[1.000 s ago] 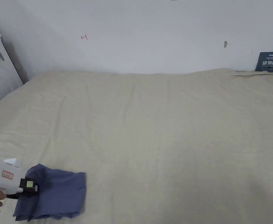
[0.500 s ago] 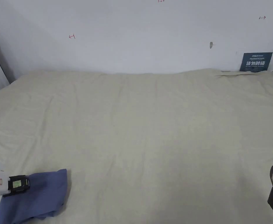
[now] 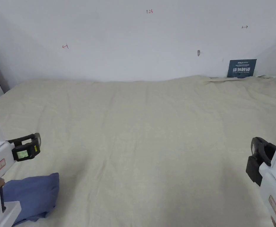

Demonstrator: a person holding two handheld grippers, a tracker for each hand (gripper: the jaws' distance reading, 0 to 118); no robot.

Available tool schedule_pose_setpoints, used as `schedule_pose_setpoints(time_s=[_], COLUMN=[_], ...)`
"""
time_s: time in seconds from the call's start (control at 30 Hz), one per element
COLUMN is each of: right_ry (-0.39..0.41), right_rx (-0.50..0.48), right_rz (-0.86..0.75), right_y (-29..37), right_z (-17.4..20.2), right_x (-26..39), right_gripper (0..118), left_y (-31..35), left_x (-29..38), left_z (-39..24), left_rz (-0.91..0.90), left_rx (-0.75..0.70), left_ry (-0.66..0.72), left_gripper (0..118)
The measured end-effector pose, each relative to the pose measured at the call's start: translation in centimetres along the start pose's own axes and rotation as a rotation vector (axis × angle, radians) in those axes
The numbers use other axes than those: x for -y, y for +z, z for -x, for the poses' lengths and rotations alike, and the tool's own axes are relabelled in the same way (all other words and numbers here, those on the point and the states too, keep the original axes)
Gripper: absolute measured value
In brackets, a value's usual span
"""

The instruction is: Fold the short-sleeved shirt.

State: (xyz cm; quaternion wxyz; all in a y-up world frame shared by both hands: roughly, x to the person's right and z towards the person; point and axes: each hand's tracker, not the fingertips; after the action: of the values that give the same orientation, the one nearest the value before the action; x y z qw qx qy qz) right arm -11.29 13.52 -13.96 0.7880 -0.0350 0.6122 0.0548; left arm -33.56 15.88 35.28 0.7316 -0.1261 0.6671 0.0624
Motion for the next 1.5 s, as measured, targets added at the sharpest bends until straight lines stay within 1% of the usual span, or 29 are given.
schedule_pose_setpoints(time_s=[0.13, 0.2, 0.33, 0.43, 0.5, 0.53, 0.6, 0.67, 0.77, 0.8, 1.13, 1.5], right_ry=[0.003, 0.008, 0.0, -0.005, -0.005, -0.005, -0.009, -0.014, -0.022, -0.023, -0.03, -0.024], right_rx=[0.0, 0.004, 0.005, 0.006, 0.01, 0.011, 0.011, 0.015, 0.018, 0.02, 0.029, 0.031], right_rz=[-0.021, -0.031, -0.042, -0.049, -0.052, -0.054, -0.057, -0.059, -0.062, -0.063, -0.058, -0.059], right_y=[0.1, 0.1, 0.3, 0.5, 0.7, 0.7, 0.9, 1.0, 1.1, 1.1, 1.3, 1.4], right_z=[-0.4, -0.5, -0.8, -0.9, -1.0, -1.1, -1.1, -1.2, -1.4, -1.4, -1.6, -1.6], right_x=[-0.5, -0.5, -0.6, -0.7, -0.7, -0.6, -0.6, -0.6, -0.5, -0.5, -0.1, 0.0], right_gripper=[0, 0, 0, 0, 0, 0, 0, 0, 0, 0, 0, 0], left_y=[2.8, 3.8, 3.4, 3.5, 4.2, 4.5, 4.8, 5.4, 5.6, 5.6, 5.7, 5.8], left_x=[-1.7, -1.9, -0.8, 0.6, 1.6, 2.0, 2.7, 3.2, 3.8, 4.0, 4.6, 4.9], left_z=[-4.0, -5.7, -7.9, -10.1, -11.8, -12.5, -13.9, -15.4, -16.8, -17.2, -19.8, -20.2], left_rz=[-0.125, -0.171, -0.182, -0.222, -0.276, -0.287, -0.297, -0.325, -0.335, -0.331, -0.322, -0.316], left_rx=[0.03, 0.044, 0.078, 0.097, 0.112, 0.112, 0.095, 0.102, 0.142, 0.163, 0.185, 0.163], left_ry=[-0.033, -0.003, 0.025, 0.042, 0.064, 0.071, 0.067, 0.043, 0.021, 0.018, 0.0, 0.021], left_gripper=[118, 118, 118, 111, 95, 85, 56, 31, 4, 0, 0, 0])
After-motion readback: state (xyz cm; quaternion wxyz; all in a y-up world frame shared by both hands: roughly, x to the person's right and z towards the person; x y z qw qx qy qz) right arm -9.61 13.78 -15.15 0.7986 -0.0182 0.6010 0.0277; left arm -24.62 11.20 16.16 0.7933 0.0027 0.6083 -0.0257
